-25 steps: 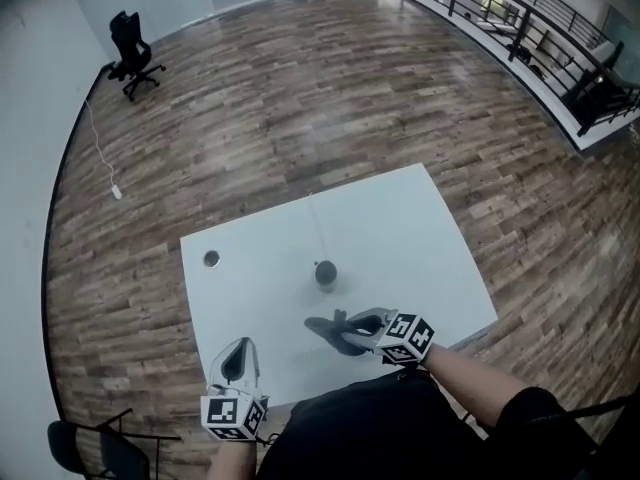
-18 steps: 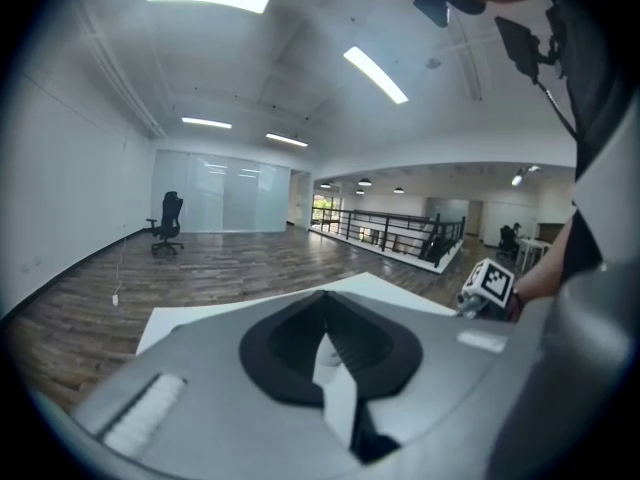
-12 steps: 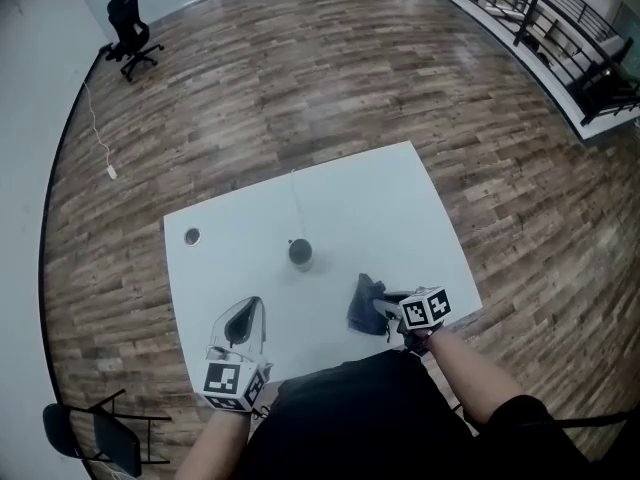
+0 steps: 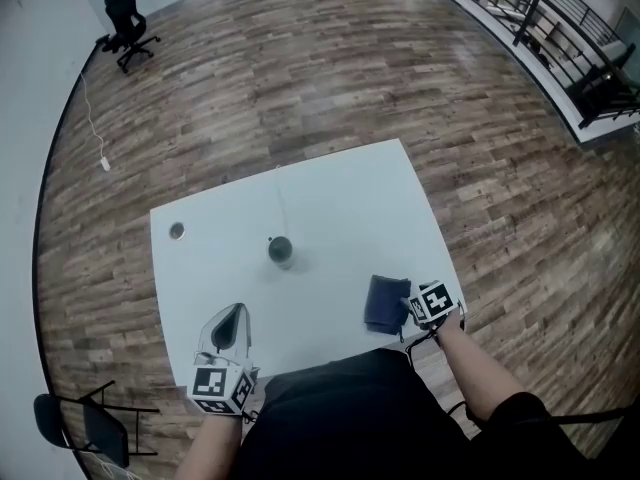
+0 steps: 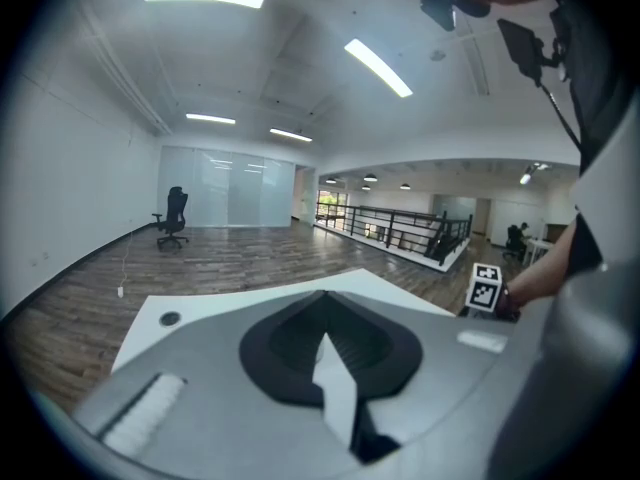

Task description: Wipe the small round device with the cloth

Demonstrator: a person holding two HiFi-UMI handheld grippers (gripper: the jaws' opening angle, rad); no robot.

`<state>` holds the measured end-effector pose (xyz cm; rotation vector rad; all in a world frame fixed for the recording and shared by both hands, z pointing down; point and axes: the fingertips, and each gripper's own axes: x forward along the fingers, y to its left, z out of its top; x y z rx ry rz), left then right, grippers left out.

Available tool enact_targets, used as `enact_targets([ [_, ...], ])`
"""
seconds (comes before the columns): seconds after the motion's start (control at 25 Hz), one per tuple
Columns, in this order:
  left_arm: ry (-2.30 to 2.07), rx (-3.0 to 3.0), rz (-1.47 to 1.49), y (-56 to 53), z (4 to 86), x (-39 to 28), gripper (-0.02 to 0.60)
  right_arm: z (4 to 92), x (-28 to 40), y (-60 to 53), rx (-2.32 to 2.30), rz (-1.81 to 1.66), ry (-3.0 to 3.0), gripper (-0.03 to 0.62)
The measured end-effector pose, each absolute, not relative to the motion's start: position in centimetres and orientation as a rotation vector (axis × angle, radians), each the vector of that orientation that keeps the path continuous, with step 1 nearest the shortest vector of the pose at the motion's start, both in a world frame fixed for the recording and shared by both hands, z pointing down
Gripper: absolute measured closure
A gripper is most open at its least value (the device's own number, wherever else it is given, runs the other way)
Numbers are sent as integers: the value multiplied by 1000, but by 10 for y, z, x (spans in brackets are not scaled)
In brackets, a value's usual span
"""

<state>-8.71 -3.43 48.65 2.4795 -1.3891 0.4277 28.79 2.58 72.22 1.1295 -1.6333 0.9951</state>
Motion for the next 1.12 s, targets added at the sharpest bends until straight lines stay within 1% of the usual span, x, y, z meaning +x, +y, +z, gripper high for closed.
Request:
enact_targets([
  [0.12, -1424, 2437, 429, -35, 487, -93, 574, 704, 285, 4, 1211, 817, -1686, 353],
  [0.24, -1453, 2433, 424, -35, 478, -93, 574, 666, 273, -24, 1310, 576, -1744, 353],
  [0.4, -1490, 2452, 379, -38, 469, -91, 574, 608, 234, -53, 1397, 277, -1937, 358],
  [0.52, -1469, 2495, 371, -38, 467, -90, 574, 569, 197, -64, 1437, 161, -2066, 406],
  [0.72, -1447, 2516, 363, -38, 464, -101, 574, 521, 138, -61, 1521, 154, -2285, 456],
  [0.8, -1468, 2527, 346, -41, 462, -109, 574, 511, 115, -60, 1511, 128, -2372, 466],
  [0.88, -1488, 2518, 325, -42, 466, -118, 574, 510, 97, -59, 1492, 104, -2429, 496],
  [1.04, -1474, 2492, 294, -35, 477, -125, 574, 529, 78, -48, 1479, 284, -2490, 506],
  [1.12, -1451, 2512, 297, -36, 479, -121, 574, 551, 74, -38, 1458, 368, -2456, 572],
])
